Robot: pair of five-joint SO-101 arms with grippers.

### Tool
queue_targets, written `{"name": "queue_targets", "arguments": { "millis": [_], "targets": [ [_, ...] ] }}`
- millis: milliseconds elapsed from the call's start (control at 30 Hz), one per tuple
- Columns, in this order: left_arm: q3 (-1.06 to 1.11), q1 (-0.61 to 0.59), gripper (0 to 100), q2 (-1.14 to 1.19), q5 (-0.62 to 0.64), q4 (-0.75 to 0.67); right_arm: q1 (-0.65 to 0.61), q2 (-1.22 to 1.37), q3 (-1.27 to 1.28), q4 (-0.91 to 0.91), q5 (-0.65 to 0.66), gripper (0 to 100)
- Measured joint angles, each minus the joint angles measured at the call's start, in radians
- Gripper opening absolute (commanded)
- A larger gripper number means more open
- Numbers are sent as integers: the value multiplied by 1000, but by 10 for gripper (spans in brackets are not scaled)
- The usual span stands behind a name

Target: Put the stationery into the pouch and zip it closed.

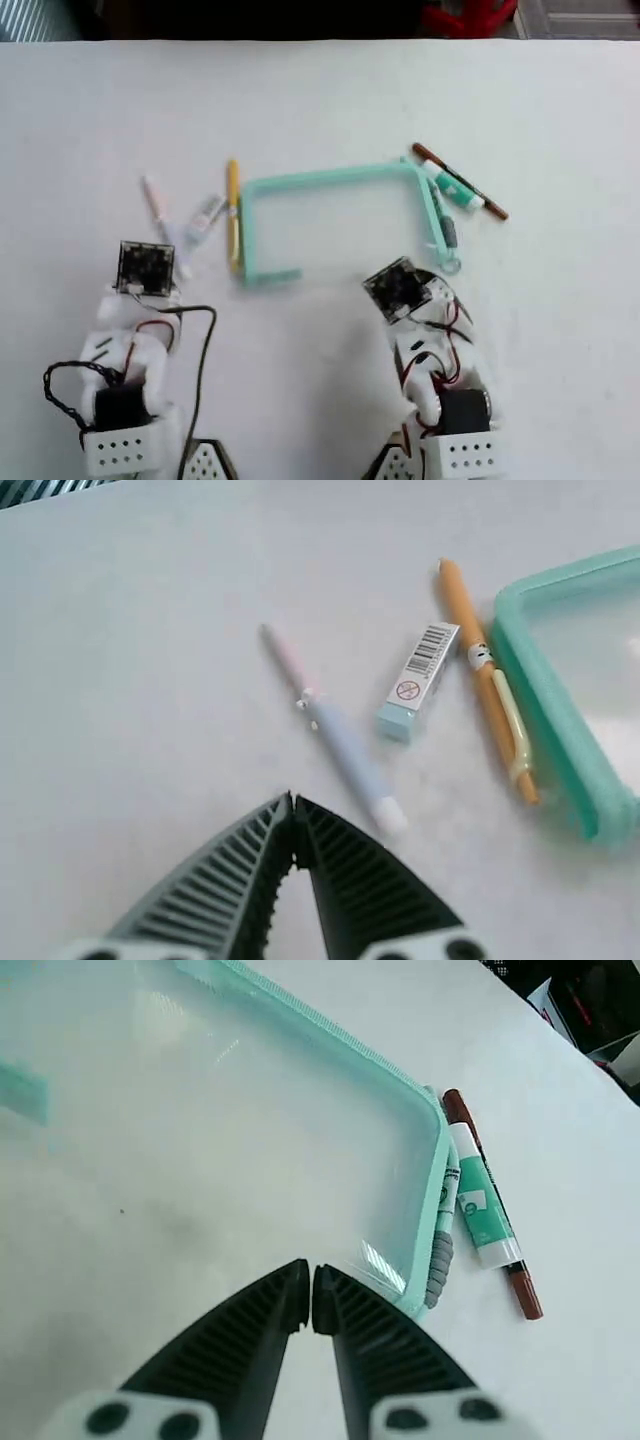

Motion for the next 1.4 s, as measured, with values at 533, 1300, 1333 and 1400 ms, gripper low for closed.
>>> {"name": "queue_targets", "arguments": {
  "millis": [533, 1300, 1333, 1400],
  "targets": [
    [0, 0, 24, 0, -238, 101, -32, 8, -210, -115, -32, 25],
    [0, 0, 25, 0, -245, 110, 242, 1016, -723, -35, -433, 25],
    [0, 0, 25, 0, -245, 110, 241, 1059, -743, -32, -436, 25],
    [0, 0, 25, 0, -245, 110, 241, 1137, -784, -31, -439, 27]
  ]
}}
